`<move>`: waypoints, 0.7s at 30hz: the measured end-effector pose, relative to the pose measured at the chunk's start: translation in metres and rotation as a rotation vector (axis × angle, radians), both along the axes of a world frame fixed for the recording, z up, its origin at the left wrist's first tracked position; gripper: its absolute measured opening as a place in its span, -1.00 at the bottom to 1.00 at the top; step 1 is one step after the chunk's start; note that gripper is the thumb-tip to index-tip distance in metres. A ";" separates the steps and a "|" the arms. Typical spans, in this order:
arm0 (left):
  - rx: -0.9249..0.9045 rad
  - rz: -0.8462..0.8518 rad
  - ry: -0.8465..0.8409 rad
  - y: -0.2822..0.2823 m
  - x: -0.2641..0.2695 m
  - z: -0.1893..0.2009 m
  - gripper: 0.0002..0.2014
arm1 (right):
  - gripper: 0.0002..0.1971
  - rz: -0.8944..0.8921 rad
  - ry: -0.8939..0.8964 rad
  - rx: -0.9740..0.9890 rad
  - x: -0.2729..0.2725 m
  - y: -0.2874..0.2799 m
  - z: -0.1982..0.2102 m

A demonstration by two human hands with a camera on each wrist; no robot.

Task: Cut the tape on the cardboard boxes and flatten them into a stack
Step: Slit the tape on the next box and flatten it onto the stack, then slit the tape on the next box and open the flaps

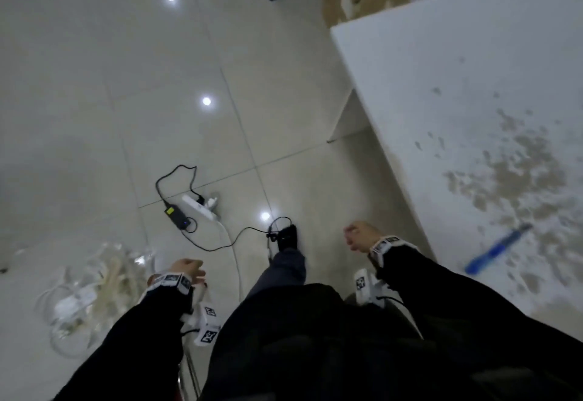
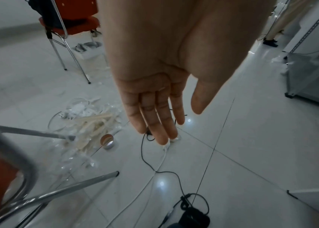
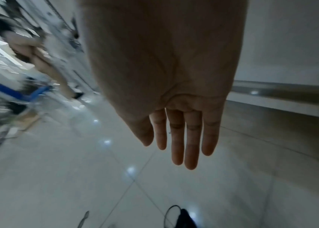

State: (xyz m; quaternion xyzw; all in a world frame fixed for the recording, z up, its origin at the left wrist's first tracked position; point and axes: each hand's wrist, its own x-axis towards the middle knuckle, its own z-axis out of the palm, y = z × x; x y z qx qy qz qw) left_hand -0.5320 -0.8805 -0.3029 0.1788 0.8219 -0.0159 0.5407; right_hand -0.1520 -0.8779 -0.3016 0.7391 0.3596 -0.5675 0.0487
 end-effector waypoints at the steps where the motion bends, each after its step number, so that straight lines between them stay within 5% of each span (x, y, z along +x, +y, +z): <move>1: 0.017 0.001 -0.001 0.017 -0.003 0.002 -0.65 | -0.85 -0.054 -0.015 -0.054 0.001 0.010 -0.003; 10: 0.094 -0.135 -0.184 0.214 0.038 0.001 -0.72 | -0.63 -0.790 0.082 -0.199 -0.001 0.134 -0.023; 17: 0.184 -0.174 -0.101 0.391 0.019 0.010 -0.74 | -0.62 -0.824 0.166 -0.080 -0.029 0.330 -0.016; 21: 0.125 -0.232 -0.071 0.478 0.002 0.023 -0.68 | -0.73 -0.545 0.160 0.054 -0.049 0.436 0.008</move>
